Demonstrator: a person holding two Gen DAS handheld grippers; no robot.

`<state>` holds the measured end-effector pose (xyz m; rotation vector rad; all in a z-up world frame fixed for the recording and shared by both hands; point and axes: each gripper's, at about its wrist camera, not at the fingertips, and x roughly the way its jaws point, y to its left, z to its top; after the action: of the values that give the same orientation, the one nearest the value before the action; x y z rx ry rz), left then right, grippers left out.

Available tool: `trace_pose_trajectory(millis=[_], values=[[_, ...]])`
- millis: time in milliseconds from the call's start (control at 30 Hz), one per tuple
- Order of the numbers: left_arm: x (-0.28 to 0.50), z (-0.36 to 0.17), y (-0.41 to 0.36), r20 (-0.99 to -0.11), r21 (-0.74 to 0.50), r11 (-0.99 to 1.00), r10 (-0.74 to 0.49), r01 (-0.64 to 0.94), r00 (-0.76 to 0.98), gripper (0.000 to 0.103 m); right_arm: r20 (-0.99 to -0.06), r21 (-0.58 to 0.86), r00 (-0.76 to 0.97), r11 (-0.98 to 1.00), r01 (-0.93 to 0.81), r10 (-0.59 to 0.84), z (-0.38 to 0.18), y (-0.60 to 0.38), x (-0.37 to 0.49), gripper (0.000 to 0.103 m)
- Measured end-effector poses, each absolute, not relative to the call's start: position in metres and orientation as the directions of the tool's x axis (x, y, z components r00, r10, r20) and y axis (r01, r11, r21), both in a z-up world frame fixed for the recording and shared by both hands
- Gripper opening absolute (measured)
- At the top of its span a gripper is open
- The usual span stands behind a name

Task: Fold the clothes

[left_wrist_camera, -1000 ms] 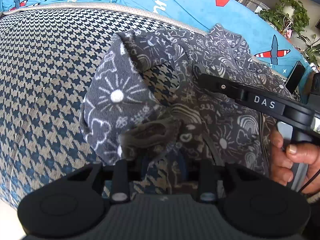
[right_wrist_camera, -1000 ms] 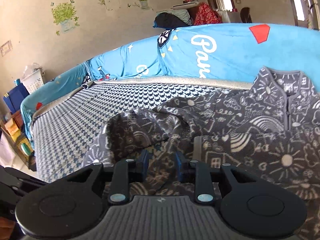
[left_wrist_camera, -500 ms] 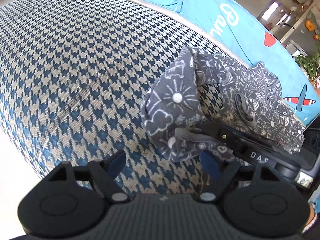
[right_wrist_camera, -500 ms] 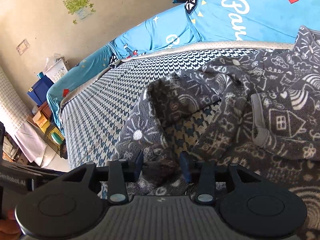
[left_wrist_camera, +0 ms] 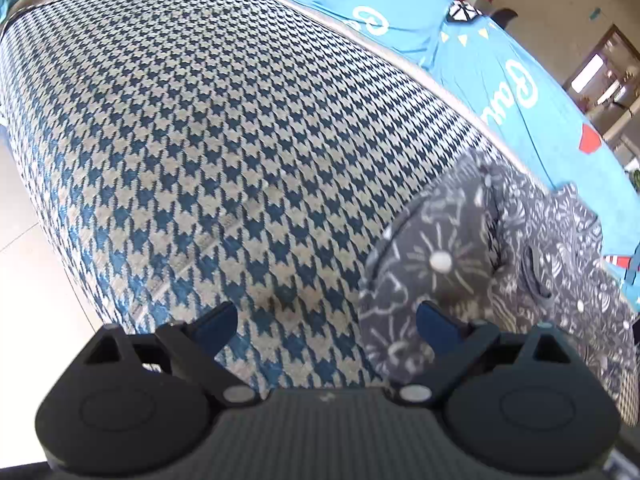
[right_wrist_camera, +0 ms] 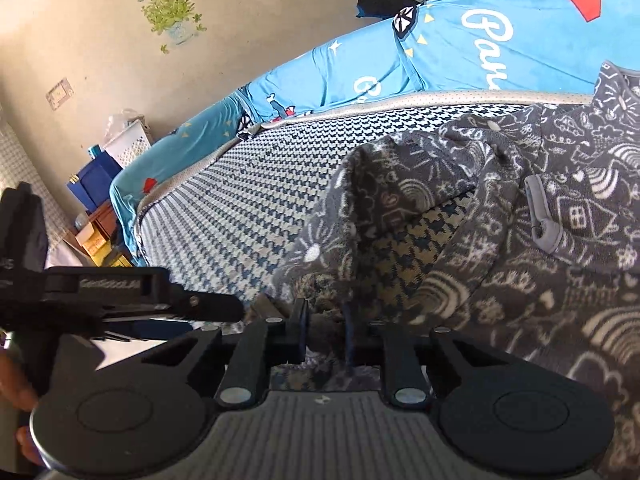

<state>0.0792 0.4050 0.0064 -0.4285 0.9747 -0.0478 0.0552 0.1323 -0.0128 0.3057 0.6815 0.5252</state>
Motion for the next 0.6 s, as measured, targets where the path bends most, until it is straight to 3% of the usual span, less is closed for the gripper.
trace_pose_trajectory(millis=[200,367,600], values=[[0.073,0.017,0.429,-0.751,-0.399,0.891,-0.182,-0.217,0.635,0.1,-0.466,0.426,0.638,0.787,-0.445,0.613,0.002,0.157,-0.017,0.018],[0.069,0.023,0.437,-0.73,-0.429,0.877,-0.194,-0.218,0.655,0.103,-0.567,0.398,0.577,0.809,-0.433,0.588,-0.022,0.182,-0.052,0.023],[0.069,0.032,0.442,-0.706,-0.452,0.862,-0.189,-0.229,0.682,0.103,-0.571,0.424,0.549,0.792,-0.439,0.61,-0.012,0.185,-0.068,0.023]])
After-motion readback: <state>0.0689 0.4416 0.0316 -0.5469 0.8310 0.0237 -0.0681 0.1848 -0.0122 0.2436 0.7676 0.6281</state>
